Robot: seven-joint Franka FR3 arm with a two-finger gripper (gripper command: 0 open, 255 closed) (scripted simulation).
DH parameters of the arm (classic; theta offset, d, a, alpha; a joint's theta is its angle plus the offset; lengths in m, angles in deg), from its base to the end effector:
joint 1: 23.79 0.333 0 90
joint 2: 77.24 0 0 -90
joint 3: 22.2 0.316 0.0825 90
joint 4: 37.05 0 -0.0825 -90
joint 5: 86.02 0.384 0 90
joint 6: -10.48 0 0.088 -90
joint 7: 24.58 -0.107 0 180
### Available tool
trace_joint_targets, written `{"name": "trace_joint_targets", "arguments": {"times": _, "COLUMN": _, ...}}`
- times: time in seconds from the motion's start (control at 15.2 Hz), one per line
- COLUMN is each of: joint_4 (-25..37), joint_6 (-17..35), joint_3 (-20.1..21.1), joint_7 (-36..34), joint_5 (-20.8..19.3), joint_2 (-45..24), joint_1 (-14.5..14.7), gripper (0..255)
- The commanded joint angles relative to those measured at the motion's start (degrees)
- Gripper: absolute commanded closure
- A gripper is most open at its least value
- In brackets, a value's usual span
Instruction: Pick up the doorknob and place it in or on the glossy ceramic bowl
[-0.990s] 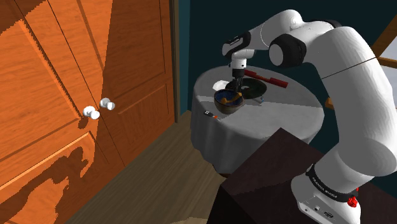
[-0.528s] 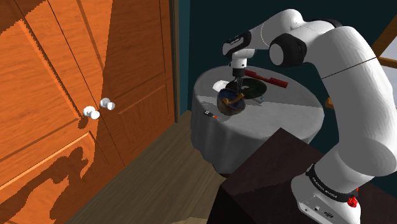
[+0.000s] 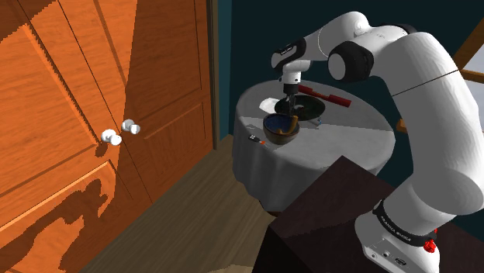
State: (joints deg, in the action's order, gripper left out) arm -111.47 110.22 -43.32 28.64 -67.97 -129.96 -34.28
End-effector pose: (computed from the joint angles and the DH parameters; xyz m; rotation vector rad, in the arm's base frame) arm 0.6296 -0.2931 0.1823 -2.8018 -0.4665 0.4630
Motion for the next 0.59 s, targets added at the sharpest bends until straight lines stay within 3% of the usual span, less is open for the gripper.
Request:
{"name": "trace_joint_targets", "arguments": {"times": 0.0, "joint_4": -0.14, "joint_6": -0.4, "joint_3": 0.02, "joint_7": -0.08, "joint_5": -0.04, "joint_2": 0.46, "joint_1": 0.18, "gripper": 255}}
{"name": "trace_joint_targets", "arguments": {"times": 0.53, "joint_4": 0.04, "joint_6": -4.04, "joint_3": -0.71, "joint_7": -0.46, "joint_5": -0.94, "joint_2": 4.01, "joint_1": 0.57, "gripper": 255}}
